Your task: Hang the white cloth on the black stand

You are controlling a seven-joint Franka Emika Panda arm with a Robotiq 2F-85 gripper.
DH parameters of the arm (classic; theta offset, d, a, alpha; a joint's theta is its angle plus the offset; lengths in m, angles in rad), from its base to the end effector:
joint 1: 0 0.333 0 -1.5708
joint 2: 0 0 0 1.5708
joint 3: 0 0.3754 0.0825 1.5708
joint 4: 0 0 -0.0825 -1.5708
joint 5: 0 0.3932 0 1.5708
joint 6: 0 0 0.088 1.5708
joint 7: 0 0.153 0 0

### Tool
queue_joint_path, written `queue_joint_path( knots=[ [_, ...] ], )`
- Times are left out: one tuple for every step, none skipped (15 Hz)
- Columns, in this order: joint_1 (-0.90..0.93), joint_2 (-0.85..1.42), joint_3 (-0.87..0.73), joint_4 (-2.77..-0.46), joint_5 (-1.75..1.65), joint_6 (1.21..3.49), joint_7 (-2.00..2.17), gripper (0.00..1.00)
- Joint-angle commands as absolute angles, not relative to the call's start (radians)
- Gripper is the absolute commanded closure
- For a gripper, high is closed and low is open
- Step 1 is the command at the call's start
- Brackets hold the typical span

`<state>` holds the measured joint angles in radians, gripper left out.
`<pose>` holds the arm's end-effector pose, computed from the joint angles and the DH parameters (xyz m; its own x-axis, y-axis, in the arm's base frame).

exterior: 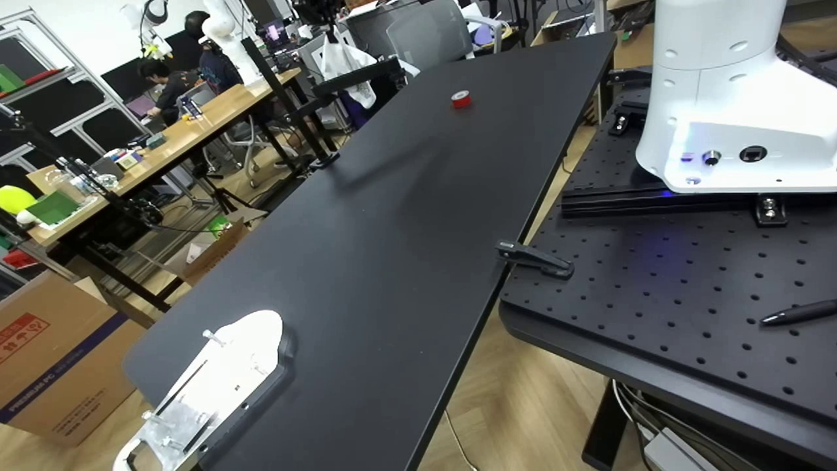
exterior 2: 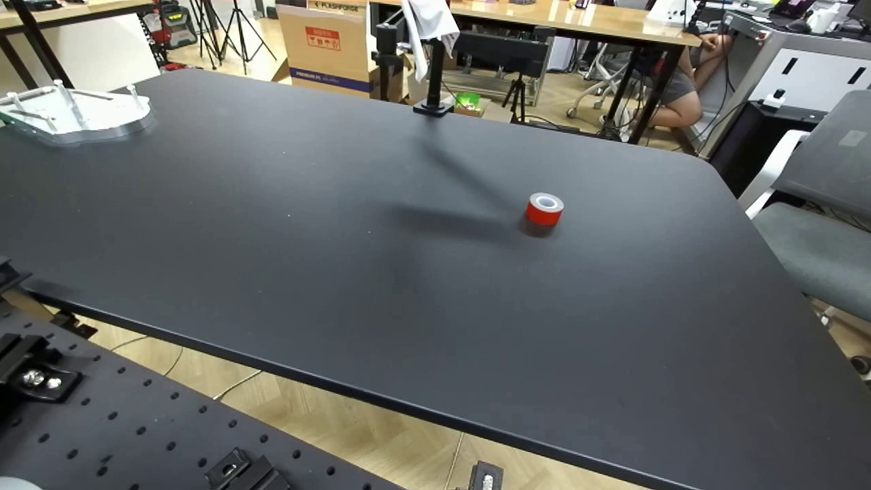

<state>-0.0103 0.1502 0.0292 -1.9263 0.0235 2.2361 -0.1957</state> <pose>0.6328 0.0129 0.4365 0.9671 0.1975 0.1606 0.1990 -0.9800 0.0064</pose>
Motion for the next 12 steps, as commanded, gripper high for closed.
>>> queue_joint_path(
  knots=[
    [0.027,0.154,0.053,-1.904,0.030,2.179,-0.141,0.99],
    [0.033,0.152,0.058,-1.908,0.033,2.156,-0.136,0.99],
    [0.037,0.149,0.059,-1.918,0.030,2.136,-0.127,0.99],
    [0.038,0.145,0.060,-1.926,0.037,2.121,-0.126,0.99],
    [0.037,0.143,0.058,-1.932,0.038,2.109,-0.122,0.99],
    [0.027,0.147,0.050,-1.935,0.047,2.099,-0.133,0.99],
    [0.021,0.149,0.043,-1.939,0.048,2.098,-0.133,0.99],
    [0.010,0.153,0.035,-1.943,0.057,2.084,-0.141,0.99],
    [0.000,0.155,0.025,-1.954,0.058,2.082,-0.141,0.99],
    [-0.008,0.156,0.017,-1.964,0.059,2.081,-0.145,0.99],
    [-0.017,0.159,0.009,-1.972,0.058,2.074,-0.150,0.99],
    [-0.025,0.166,0.002,-1.981,0.052,2.069,-0.152,0.99]
  ],
)
